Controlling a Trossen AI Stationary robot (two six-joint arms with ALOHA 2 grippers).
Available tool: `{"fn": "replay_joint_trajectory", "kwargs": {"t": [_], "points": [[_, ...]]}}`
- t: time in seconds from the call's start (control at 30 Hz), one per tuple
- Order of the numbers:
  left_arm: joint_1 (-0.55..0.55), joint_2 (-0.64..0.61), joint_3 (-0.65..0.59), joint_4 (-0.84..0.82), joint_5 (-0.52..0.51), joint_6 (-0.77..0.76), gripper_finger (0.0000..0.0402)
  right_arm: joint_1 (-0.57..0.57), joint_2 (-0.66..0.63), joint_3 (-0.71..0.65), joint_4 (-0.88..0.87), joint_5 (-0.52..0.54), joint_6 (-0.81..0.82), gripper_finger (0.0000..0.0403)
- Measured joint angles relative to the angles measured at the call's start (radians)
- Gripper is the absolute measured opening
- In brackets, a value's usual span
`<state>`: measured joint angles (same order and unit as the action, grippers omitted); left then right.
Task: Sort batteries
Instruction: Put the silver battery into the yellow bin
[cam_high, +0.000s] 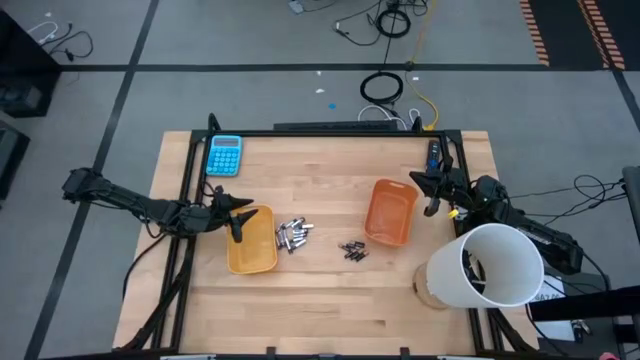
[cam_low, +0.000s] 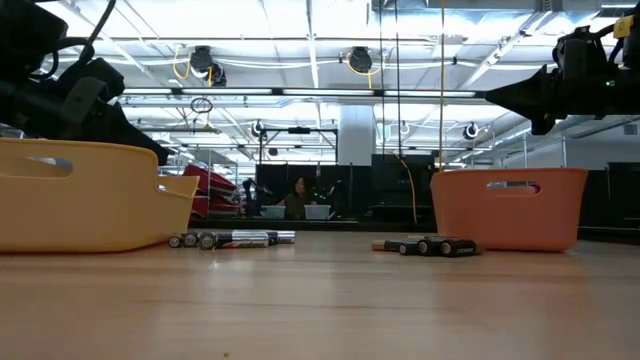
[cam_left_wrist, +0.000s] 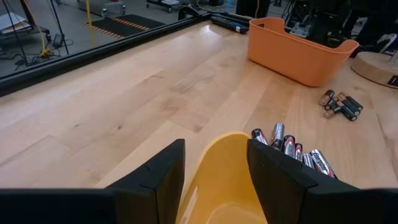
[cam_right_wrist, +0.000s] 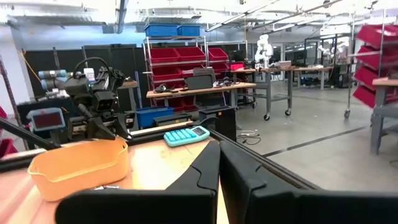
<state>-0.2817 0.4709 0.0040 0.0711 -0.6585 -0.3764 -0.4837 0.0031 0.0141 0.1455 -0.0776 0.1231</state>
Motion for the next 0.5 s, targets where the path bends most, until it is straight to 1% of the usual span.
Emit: {"fn": "replay_joint_trajectory", "kwargs": {"t": [0.1, 0.2, 0.27, 0.37, 0.5], "points": [[0.001, 0.000, 0.000, 0.002, -0.035, 0.037, 0.0182, 0.000, 0.000, 0.000, -0.002, -0.004, 0.100, 0.0004], [0.001, 0.000, 0.000, 0.029, -0.041, -0.031, 0.0182, 0.000, 0.000, 0.000, 0.005, -0.001, 0.233, 0.0004], [0.001, -0.001, 0.000, 0.028, -0.041, -0.027, 0.0182, 0.000, 0.000, 0.000, 0.007, -0.001, 0.300, 0.0004], [0.001, -0.001, 0.000, 0.028, -0.052, -0.043, 0.0182, 0.000, 0.000, 0.000, -0.004, -0.002, 0.340, 0.0004], [0.002, 0.000, 0.000, 0.061, -0.106, -0.024, 0.0182, 0.000, 0.000, 0.000, -0.009, -0.002, 0.365, 0.0004]]}}
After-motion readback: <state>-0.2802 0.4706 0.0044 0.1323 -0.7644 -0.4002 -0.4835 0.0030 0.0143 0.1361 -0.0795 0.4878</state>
